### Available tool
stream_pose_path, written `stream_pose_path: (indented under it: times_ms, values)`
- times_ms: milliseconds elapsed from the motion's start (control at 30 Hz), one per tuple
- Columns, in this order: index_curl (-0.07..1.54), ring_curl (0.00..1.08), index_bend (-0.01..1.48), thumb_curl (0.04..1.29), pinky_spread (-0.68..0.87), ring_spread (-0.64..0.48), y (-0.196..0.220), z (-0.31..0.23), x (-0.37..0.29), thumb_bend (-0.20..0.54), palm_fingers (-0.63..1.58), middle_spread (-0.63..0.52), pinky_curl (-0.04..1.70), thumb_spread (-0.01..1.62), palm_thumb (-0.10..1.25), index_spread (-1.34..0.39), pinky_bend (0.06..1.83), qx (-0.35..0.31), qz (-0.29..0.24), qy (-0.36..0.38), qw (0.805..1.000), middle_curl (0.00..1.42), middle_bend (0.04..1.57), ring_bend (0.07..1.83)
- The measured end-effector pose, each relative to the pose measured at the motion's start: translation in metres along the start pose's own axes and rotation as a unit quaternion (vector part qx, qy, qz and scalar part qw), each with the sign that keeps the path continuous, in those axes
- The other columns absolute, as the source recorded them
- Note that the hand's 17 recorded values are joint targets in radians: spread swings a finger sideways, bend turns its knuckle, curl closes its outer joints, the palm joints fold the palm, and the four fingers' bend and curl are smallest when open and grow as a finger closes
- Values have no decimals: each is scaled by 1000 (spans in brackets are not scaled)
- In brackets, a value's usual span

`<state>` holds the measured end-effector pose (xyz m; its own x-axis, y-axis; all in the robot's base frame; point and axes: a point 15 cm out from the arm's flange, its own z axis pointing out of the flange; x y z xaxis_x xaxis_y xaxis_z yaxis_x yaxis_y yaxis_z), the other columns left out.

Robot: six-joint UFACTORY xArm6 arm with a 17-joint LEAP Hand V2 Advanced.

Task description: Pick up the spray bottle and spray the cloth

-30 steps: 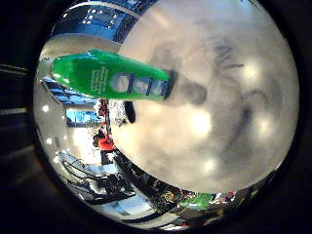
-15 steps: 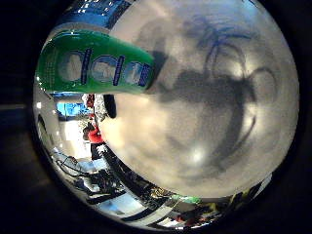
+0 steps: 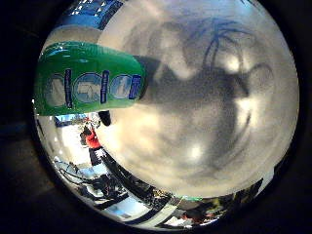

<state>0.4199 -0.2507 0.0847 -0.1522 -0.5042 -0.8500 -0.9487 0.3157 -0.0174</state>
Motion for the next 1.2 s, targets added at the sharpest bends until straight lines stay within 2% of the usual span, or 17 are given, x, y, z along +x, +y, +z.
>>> stream_pose_path:
  times_ms: [600, 867, 1033, 1133, 1167, 1200]
  values:
    - [240, 276, 145, 303, 396, 173, -20, 17, -23, -32, -8, 141, 324, 875, 581, -150, 376, 9, -3, -11, 1000, 288, 203, 255]
    - [236, 294, 137, 304, 401, 151, -35, 32, -36, -29, 74, 92, 321, 876, 585, -149, 385, 15, 1, -14, 1000, 337, 245, 342]
    - [218, 351, 120, 310, 351, 6, -52, 33, -36, -25, 248, 16, 334, 883, 617, -148, 463, 41, 0, 1, 999, 377, 311, 538]
    - [213, 455, 135, 320, 127, -128, -58, 34, -34, -19, 444, -69, 371, 888, 662, -188, 532, 56, 5, 4, 998, 448, 440, 815]
    - [213, 465, 143, 320, 83, -148, -60, 35, -33, -21, 437, -83, 378, 889, 670, -195, 550, 62, 6, 6, 998, 460, 454, 841]
    - [216, 514, 160, 322, -21, -194, -62, 34, -33, -23, 514, -121, 418, 888, 684, -228, 646, 66, 6, 8, 998, 497, 503, 936]
